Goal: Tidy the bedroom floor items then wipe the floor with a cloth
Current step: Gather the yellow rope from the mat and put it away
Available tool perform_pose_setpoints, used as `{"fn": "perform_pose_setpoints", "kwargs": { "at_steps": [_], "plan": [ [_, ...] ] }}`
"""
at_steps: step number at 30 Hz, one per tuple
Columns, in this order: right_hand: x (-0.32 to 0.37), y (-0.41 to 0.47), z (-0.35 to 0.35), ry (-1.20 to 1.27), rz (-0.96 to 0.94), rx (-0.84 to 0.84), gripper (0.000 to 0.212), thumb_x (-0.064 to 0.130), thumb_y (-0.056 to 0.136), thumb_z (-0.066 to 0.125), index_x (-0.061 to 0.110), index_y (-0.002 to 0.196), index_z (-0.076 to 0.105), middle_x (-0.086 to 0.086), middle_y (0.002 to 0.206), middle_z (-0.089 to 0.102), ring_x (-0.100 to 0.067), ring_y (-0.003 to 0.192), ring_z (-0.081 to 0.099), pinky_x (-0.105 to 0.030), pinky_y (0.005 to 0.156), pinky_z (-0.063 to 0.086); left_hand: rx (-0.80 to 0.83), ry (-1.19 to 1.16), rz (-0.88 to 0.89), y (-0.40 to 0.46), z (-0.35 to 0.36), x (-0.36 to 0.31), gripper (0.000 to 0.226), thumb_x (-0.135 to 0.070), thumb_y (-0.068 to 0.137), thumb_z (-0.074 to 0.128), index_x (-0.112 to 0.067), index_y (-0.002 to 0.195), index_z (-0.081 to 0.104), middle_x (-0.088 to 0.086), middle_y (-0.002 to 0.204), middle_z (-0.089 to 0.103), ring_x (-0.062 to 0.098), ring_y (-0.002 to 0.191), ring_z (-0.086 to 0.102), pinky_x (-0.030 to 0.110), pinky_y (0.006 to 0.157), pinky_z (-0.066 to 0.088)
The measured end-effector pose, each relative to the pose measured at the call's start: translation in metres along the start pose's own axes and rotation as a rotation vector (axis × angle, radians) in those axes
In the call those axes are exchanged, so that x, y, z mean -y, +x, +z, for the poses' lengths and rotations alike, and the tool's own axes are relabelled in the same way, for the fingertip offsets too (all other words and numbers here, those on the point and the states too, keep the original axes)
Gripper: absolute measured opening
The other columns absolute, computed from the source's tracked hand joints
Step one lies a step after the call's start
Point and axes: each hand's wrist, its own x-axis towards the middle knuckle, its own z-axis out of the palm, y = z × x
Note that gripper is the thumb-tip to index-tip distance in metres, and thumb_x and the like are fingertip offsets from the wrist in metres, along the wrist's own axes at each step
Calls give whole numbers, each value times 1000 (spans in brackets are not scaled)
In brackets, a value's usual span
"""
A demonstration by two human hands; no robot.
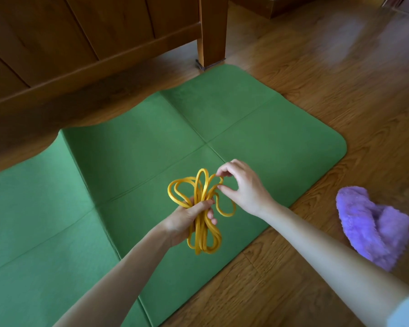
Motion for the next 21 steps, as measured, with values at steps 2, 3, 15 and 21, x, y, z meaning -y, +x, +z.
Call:
{"fn": "perform_pose_setpoints", "kwargs": {
  "at_steps": [2, 3, 15, 21],
  "plan": [
    [-1, 1, -1, 130, 139, 30, 18, 6, 80, 69, 13, 93, 60, 4, 91, 58, -11, 85, 54, -14, 77, 42, -44, -108, 9, 3, -2, 3, 6, -12, 91, 49, -9, 88, 53, -2, 55, 54, 12, 48, 56, 25, 58, 50],
    [-1, 1, -2, 213, 227, 70, 17, 5, 81, 67, 14, 93, 60, 4, 90, 59, -11, 83, 55, -9, 74, 42, -71, -169, 13, 4, -3, 5, 6, -10, 92, 48, -9, 89, 53, -2, 56, 54, 12, 46, 54, 24, 55, 50],
    [1, -4, 2, 402, 472, 490, 73, 0, 81, 61, 29, 142, 32, 8, 133, 48, -3, 120, 41, -26, 106, 29, 48, -146, -24, 4, -20, 10, 33, -19, 58, 66, -9, 88, 57, -5, 47, 35, 9, 40, 37, 23, 55, 41],
    [15, -4, 9, 797, 672, 446, 11, 7, 95, 49, 8, 98, 60, -6, 82, 61, -14, 71, 59, -23, 68, 49, -60, -95, 29, 8, -13, 2, 17, -17, 70, 66, -8, 75, 53, 2, 56, 45, 12, 44, 47, 26, 55, 46]
  ]
}}
